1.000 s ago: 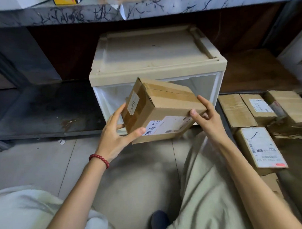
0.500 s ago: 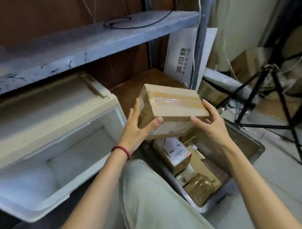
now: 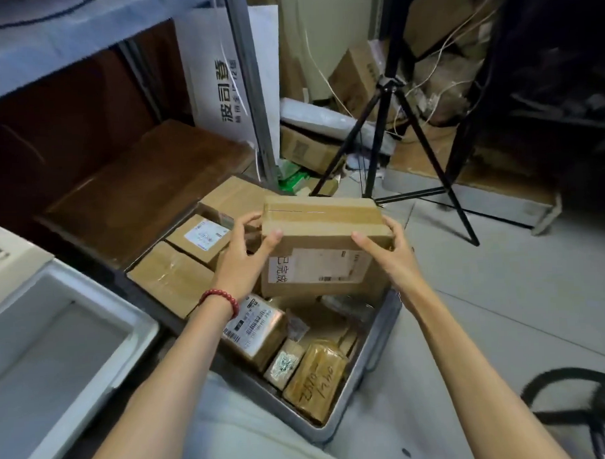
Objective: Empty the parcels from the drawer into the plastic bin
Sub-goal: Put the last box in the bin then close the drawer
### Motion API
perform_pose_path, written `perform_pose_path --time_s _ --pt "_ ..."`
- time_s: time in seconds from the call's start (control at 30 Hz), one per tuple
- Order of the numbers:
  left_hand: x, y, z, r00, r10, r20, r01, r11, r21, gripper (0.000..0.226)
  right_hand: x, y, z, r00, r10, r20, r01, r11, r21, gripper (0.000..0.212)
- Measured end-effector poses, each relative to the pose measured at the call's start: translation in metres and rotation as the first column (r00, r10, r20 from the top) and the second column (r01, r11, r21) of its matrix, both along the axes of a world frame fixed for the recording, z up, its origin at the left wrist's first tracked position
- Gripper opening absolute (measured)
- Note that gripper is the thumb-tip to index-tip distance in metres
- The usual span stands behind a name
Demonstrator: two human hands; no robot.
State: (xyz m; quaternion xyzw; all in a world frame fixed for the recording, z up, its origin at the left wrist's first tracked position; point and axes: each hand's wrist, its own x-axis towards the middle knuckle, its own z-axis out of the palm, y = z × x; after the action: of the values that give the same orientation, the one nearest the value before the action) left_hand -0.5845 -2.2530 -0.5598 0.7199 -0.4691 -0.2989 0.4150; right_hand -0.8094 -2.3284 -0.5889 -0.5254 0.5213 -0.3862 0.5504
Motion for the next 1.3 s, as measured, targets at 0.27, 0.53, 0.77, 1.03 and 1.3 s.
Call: perform_pose_path --time_s 0.27,0.53,0.77,1.03,1.3 --pt "0.000 -0.029 -0.037 0.959 -0.089 0.268 0.034 0.979 0.202 0.080 0.023 -0.002 -0.033 0.951 -0.177 -0.253 0.181 0.983 -0.009 0.078" --pt "0.006 -0.056 -0.072 0.940 -0.197 0.278 0.087 0.928 0.363 0.095 0.049 0.001 -0.061 0.924 -0.143 -0.356 0.196 0.973 0.118 0.069" --pt "0.011 -0.076 -0.105 0.804 -0.472 0.362 0.207 0.793 0.573 0.101 0.056 -0.014 -0.089 0.830 0.056 -0.555 0.139 0.942 0.304 0.061" --pt "0.006 -0.068 -0.109 0.549 -0.672 0.496 0.204 0.684 0.701 0.078 0.063 -0.022 -0.111 0.704 0.166 -0.691 0.032 0.964 0.264 0.062" --pt "0.004 -0.055 -0.096 0.500 -0.564 0.657 0.058 0.779 0.624 0.050 0.070 -0.039 -0.107 0.534 0.351 -0.769 -0.093 0.928 0.360 0.072"
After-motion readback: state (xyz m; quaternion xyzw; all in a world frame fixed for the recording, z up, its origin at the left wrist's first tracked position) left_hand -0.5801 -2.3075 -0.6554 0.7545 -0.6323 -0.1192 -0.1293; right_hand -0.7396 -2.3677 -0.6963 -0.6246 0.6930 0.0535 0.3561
